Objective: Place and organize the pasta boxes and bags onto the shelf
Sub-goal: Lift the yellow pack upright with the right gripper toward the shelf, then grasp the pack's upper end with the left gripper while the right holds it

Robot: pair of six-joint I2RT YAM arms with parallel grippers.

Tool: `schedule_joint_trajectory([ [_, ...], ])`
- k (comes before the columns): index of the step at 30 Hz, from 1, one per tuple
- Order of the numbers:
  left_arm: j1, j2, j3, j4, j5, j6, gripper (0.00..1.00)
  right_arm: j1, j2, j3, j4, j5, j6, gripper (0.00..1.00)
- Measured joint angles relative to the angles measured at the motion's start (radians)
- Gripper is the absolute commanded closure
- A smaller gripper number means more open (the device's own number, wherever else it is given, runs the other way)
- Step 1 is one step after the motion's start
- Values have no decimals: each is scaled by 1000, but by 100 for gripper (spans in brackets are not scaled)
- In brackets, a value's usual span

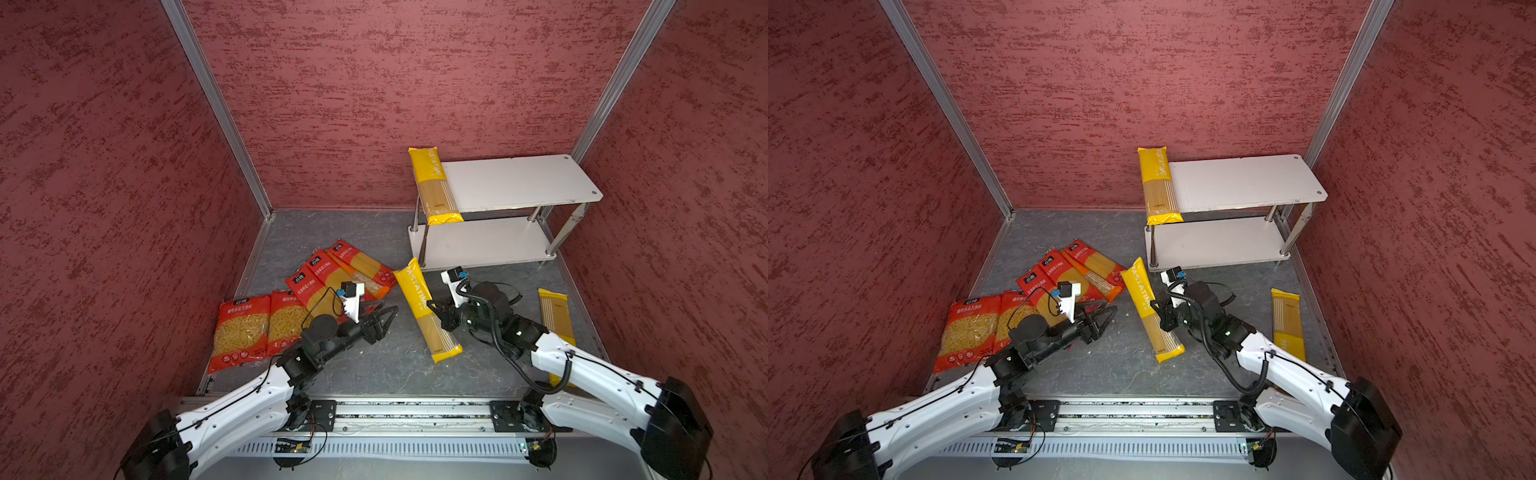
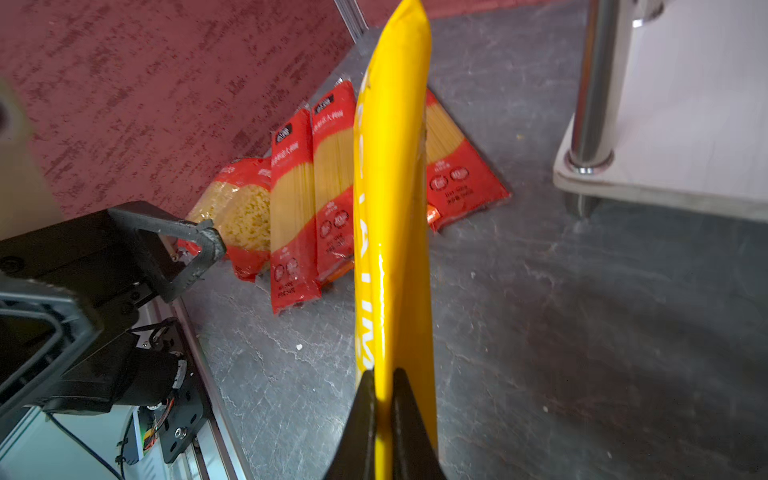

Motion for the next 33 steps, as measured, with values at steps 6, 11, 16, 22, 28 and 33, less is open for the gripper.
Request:
schedule_joint_trajectory([
  [6,66,-49,0,1,100,6,27,4,-21,101,-19,-10,-38,100],
  [11,67,46,20,47,188,-11,24,5,-20,173,-18,-45,-39,100],
  [16,68,163,80,140,273,-19,25,5,-6,243,4,-94,-37,100],
  [22,84,289,186,304,397,-26,34,5,14,283,67,-147,-26,100],
  [28,114,431,271,423,481,-63,62,5,14,283,121,-172,-8,100],
  [33,133,487,318,479,524,-109,79,-5,10,283,155,-151,-3,96],
])
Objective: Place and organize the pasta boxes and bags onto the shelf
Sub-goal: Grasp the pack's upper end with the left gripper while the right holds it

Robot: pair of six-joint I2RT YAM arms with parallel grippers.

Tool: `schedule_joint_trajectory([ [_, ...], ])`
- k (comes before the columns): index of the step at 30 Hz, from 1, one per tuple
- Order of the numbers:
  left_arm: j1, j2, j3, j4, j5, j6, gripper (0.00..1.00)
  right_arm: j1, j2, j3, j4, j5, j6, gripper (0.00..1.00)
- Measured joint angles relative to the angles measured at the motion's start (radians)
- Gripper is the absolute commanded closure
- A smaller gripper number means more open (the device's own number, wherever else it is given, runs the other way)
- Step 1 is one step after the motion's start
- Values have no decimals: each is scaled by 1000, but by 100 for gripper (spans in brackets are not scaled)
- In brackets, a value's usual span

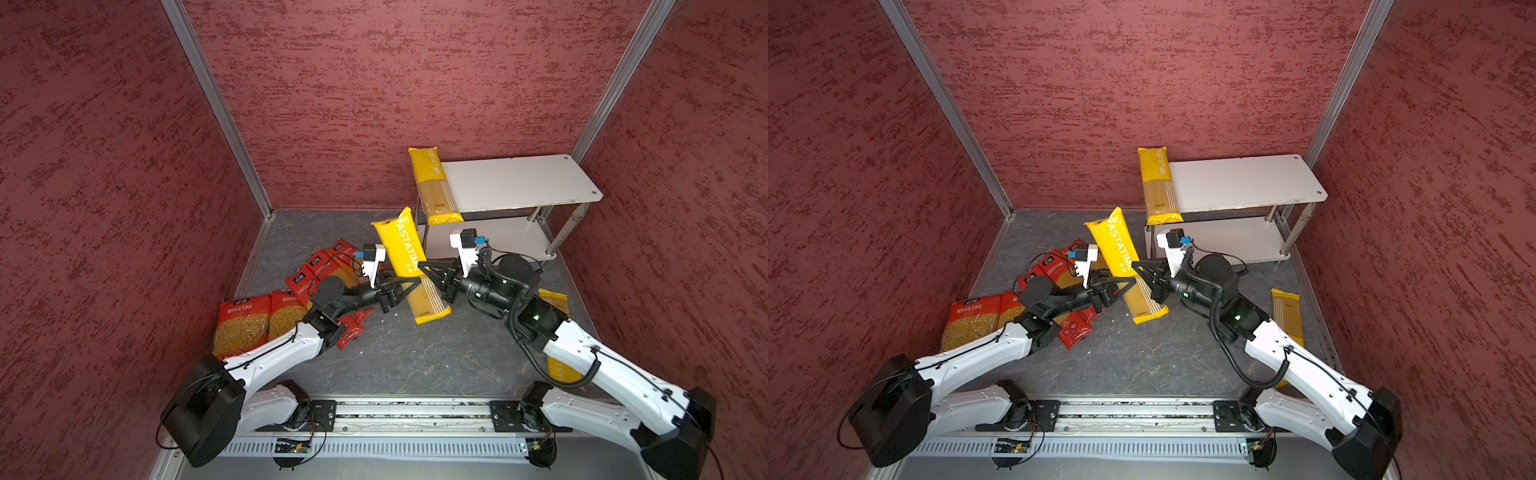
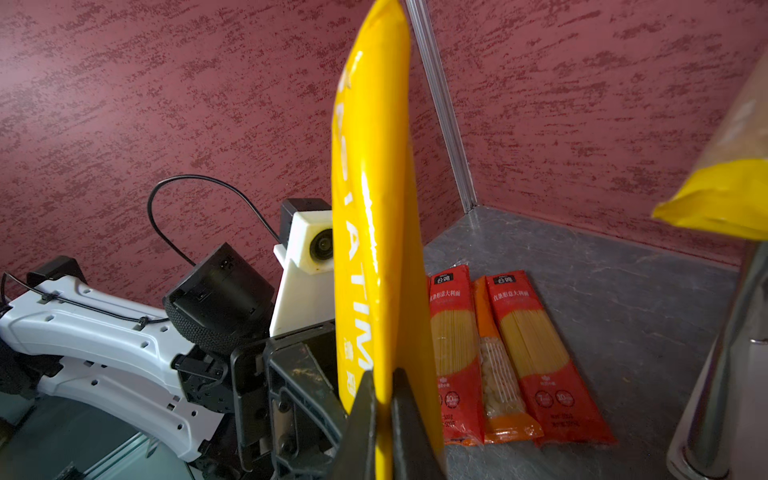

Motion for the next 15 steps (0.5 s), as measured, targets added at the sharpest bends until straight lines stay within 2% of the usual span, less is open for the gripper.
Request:
schedule_joint_trajectory([
  [6,1,1,29,-8,17,-13,86,0,-37,-25,80,24,32,69],
  [11,-4,1,51,-93,11,-13,91,-11,-104,-101,168,59,80,55],
  [15,-1,1,91,-175,-35,-23,91,-30,-158,-177,218,101,139,43],
])
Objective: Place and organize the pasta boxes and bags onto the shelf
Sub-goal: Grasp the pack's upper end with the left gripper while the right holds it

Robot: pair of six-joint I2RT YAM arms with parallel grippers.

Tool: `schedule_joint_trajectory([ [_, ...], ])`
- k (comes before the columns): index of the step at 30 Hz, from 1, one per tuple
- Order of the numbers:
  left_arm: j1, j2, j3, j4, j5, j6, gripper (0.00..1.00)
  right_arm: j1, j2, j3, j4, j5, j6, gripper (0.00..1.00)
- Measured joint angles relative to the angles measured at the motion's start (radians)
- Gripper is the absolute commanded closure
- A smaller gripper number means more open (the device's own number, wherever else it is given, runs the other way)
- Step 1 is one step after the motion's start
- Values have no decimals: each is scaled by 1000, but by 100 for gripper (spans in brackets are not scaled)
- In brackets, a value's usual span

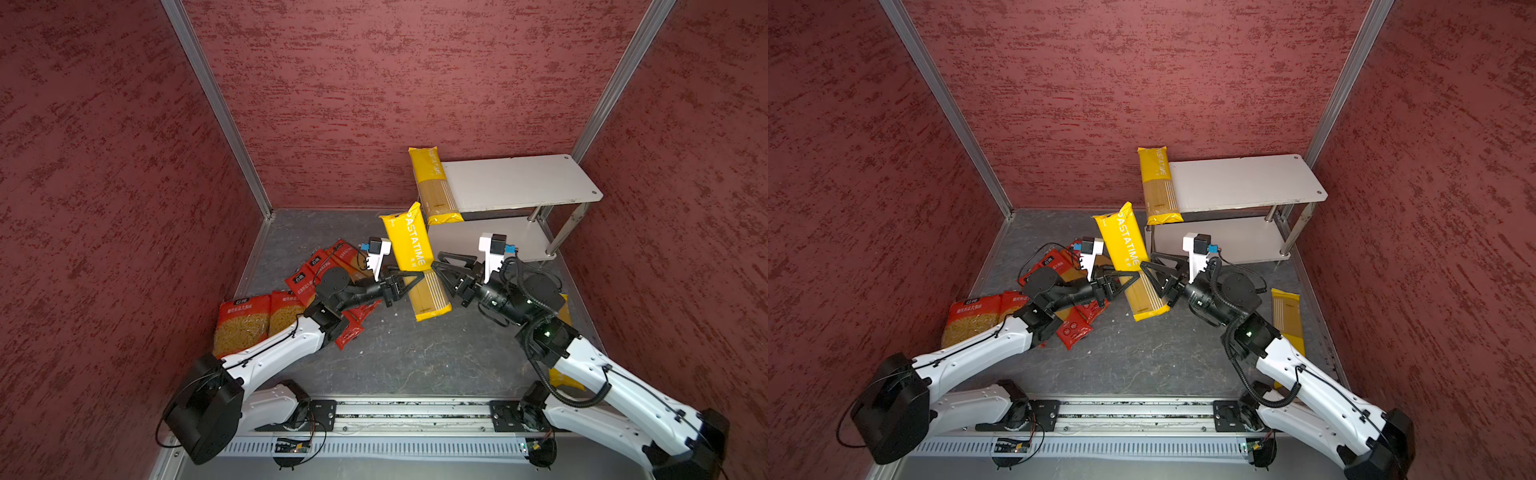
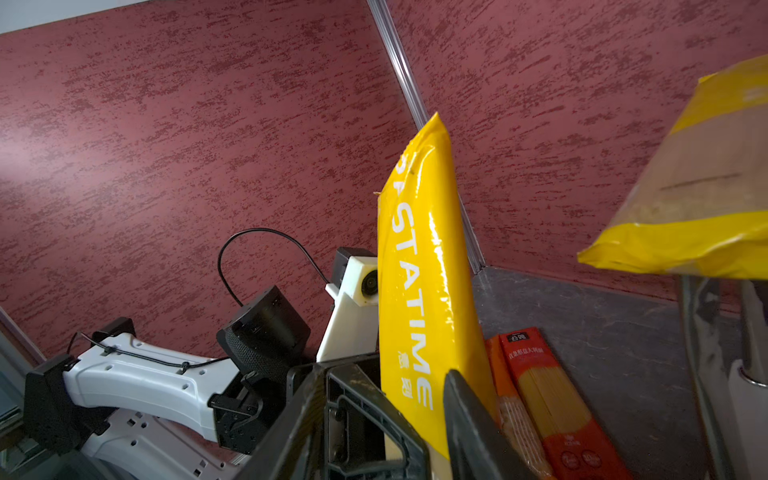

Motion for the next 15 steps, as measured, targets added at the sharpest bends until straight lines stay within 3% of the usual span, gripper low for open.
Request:
schedule_joint_trajectory([
  [8,15,30,187,-100,-119,-13,89,-28,-70,-197,82,104,171,31],
  [15,14,91,328,-116,-195,-48,89,-28,-23,-263,256,101,320,29],
])
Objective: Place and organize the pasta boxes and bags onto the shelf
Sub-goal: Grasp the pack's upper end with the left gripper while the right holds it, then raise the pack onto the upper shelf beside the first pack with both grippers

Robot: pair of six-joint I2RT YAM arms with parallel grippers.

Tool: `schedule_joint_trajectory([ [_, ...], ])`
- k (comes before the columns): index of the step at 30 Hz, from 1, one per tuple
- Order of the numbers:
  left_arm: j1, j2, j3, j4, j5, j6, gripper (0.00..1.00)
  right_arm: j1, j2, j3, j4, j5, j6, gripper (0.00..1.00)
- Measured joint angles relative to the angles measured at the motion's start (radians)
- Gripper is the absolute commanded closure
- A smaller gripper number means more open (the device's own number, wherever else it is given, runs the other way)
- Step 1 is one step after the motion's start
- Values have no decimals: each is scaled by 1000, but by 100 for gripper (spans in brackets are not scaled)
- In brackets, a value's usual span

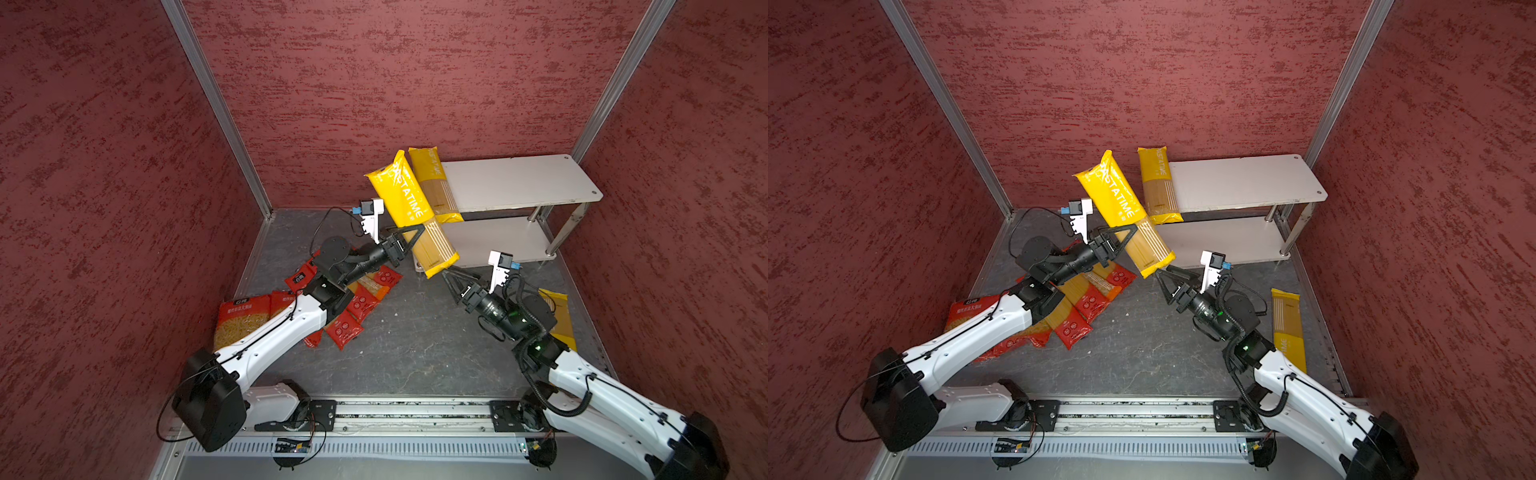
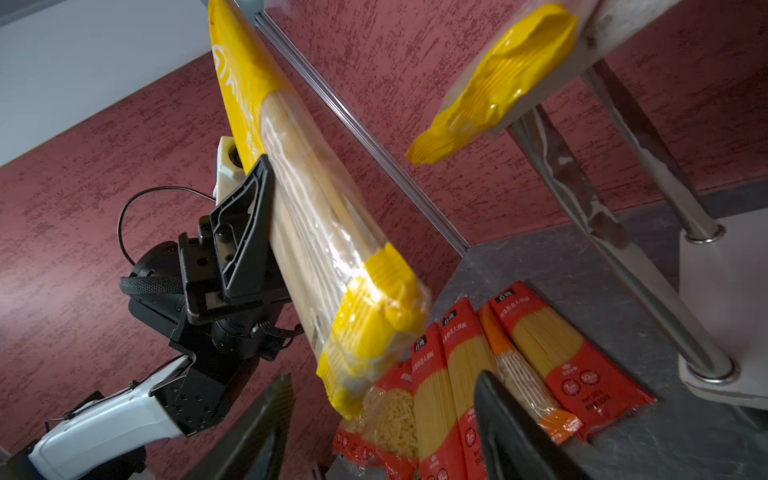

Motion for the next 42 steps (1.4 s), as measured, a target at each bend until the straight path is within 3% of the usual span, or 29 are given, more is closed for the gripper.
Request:
schedule_joint_trajectory([
  [8,-37,82,64,-55,-50,-84,88,0,96,-21,227,2,74,32],
  [18,-71,91,128,-90,-59,-161,87,-10,144,-31,414,31,124,60],
  [22,-81,97,140,-102,-60,-174,87,-15,168,-52,504,53,154,51],
  [24,-87,104,150,-114,-61,-174,87,-18,177,-53,532,63,162,52],
  [27,-92,108,156,-122,-62,-177,86,-27,189,-53,555,74,175,65],
  [30,-93,110,174,-143,-63,-177,79,-34,201,-52,584,76,193,78],
  [37,-89,134,267,-232,-60,-146,50,-49,203,-47,610,86,214,92],
  [42,-64,129,290,-270,-83,-122,39,-87,203,-5,549,101,233,100],
])
